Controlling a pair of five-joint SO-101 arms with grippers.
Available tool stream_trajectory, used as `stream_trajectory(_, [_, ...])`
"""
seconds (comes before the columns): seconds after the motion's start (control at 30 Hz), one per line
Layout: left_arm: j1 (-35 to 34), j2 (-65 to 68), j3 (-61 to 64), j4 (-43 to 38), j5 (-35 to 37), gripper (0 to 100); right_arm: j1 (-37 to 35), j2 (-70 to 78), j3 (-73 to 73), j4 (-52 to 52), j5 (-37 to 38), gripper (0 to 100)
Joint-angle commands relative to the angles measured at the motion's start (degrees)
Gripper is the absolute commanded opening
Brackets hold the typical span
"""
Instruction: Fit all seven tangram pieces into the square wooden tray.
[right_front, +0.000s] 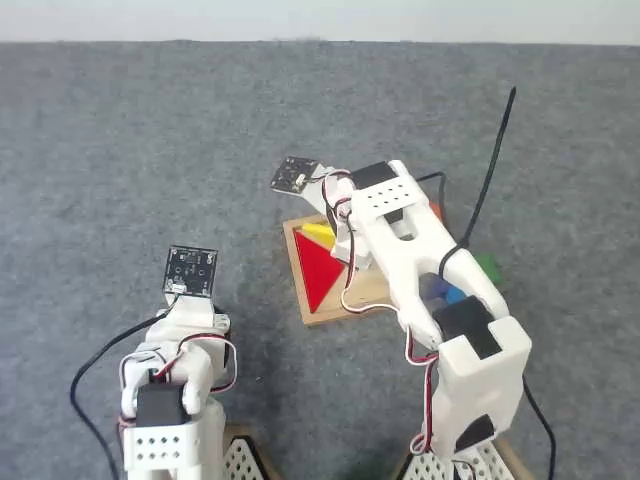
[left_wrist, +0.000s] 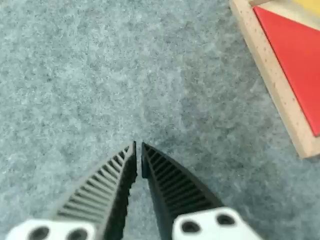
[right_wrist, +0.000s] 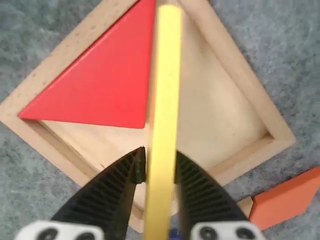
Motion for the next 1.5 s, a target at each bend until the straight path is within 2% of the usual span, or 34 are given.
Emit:
stream_trajectory(0.0, [0.26, -0.97, -0.57, 0.18, -0.09, 2, 0.48, -3.74, -2.02, 0.31, 0.44, 18.7])
stream_trajectory(0.2, [0.26, -0.97, -0.57, 0.18, -0.09, 2, 1.01, -3.65, -2.29, -0.84, 0.0, 19.0])
stream_trajectory(0.63, [0.26, -0.97, -0.57, 0.18, -0.09, 2, 7.08, -12.26, -0.88, -0.66, -3.16, 19.0])
stream_trajectory(0.8, [0.26, -0.97, -0.57, 0.18, -0.09, 2, 7.34, -17.63, 3.52, -1.98, -6.42, 18.9])
stream_trajectory(0.97, [0.26, -0.97, -0.57, 0.18, -0.09, 2, 6.2, -30.2, 13.19, -5.67, -7.3, 17.4])
stream_trajectory(1.1, [0.26, -0.97, -0.57, 0.18, -0.09, 2, 3.91, -41.71, 25.67, -13.41, -13.27, 0.2])
stream_trajectory(1.2, [0.26, -0.97, -0.57, 0.18, -0.09, 2, 1.98, -46.99, 36.57, -22.46, -13.98, 3.2])
stream_trajectory(1.3, [0.26, -0.97, -0.57, 0.18, -0.09, 2, -0.4, -49.19, 45.27, -29.93, -14.42, 0.6])
stream_trajectory(1.47, [0.26, -0.97, -0.57, 0.18, -0.09, 2, -2.07, -49.27, 51.16, -39.08, -14.51, 1.6])
